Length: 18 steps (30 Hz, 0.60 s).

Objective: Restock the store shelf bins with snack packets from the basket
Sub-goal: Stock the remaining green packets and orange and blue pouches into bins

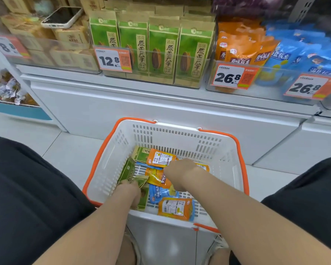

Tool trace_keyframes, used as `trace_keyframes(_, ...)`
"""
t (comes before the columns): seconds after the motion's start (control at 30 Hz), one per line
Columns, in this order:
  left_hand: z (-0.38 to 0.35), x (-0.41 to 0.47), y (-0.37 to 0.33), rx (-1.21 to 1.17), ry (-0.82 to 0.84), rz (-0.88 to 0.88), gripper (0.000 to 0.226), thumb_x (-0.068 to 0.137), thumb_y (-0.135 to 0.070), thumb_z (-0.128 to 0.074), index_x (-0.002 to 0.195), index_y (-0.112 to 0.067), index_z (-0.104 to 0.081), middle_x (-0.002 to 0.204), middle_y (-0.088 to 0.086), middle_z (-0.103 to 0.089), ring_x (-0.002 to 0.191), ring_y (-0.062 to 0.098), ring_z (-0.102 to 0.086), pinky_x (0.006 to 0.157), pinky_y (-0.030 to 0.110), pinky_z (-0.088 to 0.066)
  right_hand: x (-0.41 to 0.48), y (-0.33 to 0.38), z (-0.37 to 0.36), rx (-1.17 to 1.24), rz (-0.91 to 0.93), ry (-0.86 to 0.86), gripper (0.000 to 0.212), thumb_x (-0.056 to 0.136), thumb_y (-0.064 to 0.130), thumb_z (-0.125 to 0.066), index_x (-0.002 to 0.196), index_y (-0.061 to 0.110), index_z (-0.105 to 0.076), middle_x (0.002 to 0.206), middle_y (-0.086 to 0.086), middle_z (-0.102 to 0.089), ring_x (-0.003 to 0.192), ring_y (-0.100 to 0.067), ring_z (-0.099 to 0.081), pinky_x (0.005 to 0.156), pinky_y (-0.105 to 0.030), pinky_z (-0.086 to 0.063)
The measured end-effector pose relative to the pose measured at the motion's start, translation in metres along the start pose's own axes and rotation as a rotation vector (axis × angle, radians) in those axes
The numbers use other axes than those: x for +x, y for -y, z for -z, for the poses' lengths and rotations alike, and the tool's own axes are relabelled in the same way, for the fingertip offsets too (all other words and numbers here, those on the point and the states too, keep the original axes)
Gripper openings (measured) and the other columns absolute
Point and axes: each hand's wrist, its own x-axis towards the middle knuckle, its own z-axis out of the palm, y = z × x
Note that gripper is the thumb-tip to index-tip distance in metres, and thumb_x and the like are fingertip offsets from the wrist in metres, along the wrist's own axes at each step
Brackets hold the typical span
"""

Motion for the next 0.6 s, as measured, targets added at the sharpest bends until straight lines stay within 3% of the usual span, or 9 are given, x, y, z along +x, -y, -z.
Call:
trace_keyframes(0.07, 0.003, 0.004, 0.003, -0.051, 0.086, -0.002, 0.086, 0.099, -0.030, -0.053, 0.166, -0.018, -0.001, 0.160, 0.022, -0.035, 0.136, 0.039, -0.049, 0.113, 0.049, -0.044, 0.003, 0.000, 0.000, 0.013, -0.004, 0.002, 0.014, 0.093, -0.001, -0.059, 0.100, 0.012, -0.060, 0.080, -0.001, -0.047, 0.063, -0.016, -0.048, 0.049, -0.031, -0.037)
trace_keyframes(0.17, 0.005, 0.001, 0.005, -0.019, 0.030, -0.043, 0.087, 0.091, -0.038, -0.060, 0.162, -0.030, -0.009, 0.146, 0.019, -0.048, 0.118, 0.036, -0.057, 0.106, 0.050, -0.051, 0.005, -0.001, 0.001, 0.027, 0.001, 0.006, 0.014, 0.094, 0.000, -0.058, 0.098, 0.013, -0.058, 0.080, -0.001, -0.047, 0.063, -0.017, -0.048, 0.050, -0.031, -0.039)
trace_keyframes(0.27, 0.006, -0.008, 0.003, 0.032, -0.005, -0.072, 0.094, 0.086, -0.046, -0.066, 0.160, -0.033, -0.010, 0.149, 0.024, -0.036, 0.132, 0.043, -0.049, 0.108, 0.052, -0.048, 0.007, -0.001, 0.000, 0.041, -0.005, 0.004, 0.014, 0.094, 0.000, -0.057, 0.098, 0.013, -0.059, 0.081, -0.002, -0.047, 0.063, -0.017, -0.048, 0.051, -0.032, -0.039)
trace_keyframes(0.37, 0.006, -0.014, -0.003, -0.027, 0.036, -0.078, 0.102, 0.085, -0.043, -0.076, 0.160, -0.023, -0.012, 0.155, 0.024, -0.024, 0.139, 0.045, -0.040, 0.108, 0.051, -0.047, 0.009, -0.001, -0.001, 0.052, -0.019, 0.005, 0.017, 0.094, -0.001, -0.056, 0.085, 0.014, -0.052, 0.080, -0.002, -0.045, 0.063, -0.018, -0.048, 0.058, -0.034, -0.046)
trace_keyframes(0.47, 0.004, -0.014, -0.013, -0.053, 0.028, -0.077, 0.113, 0.078, -0.047, -0.085, 0.160, -0.013, -0.016, 0.151, 0.022, -0.031, 0.135, 0.039, -0.047, 0.102, 0.046, -0.051, 0.009, -0.004, -0.002, 0.069, -0.018, 0.002, 0.029, 0.094, 0.000, -0.055, 0.075, 0.017, -0.041, 0.079, -0.002, -0.045, 0.063, -0.019, -0.047, 0.062, -0.035, -0.048)
trace_keyframes(0.53, 0.008, -0.013, -0.015, -0.016, -0.022, -0.111, 0.082, 0.071, -0.047, -0.088, 0.135, -0.010, -0.051, 0.126, 0.012, -0.055, 0.113, 0.026, -0.060, 0.087, 0.036, -0.056, 0.010, -0.007, -0.001, 0.069, -0.019, 0.000, 0.028, 0.094, 0.001, -0.055, 0.076, 0.017, -0.042, 0.079, -0.002, -0.046, 0.063, -0.018, -0.046, 0.057, -0.033, -0.045)
trace_keyframes(0.6, 0.018, -0.019, -0.016, 0.000, -0.084, -0.123, 0.051, 0.067, -0.042, -0.088, 0.102, -0.019, -0.059, 0.110, 0.004, -0.066, 0.104, 0.021, -0.065, 0.086, 0.035, -0.058, 0.010, -0.012, 0.000, 0.084, -0.022, -0.007, 0.025, 0.094, 0.001, -0.054, 0.079, 0.017, -0.043, 0.079, -0.001, -0.047, 0.062, -0.018, -0.045, 0.055, -0.032, -0.041)
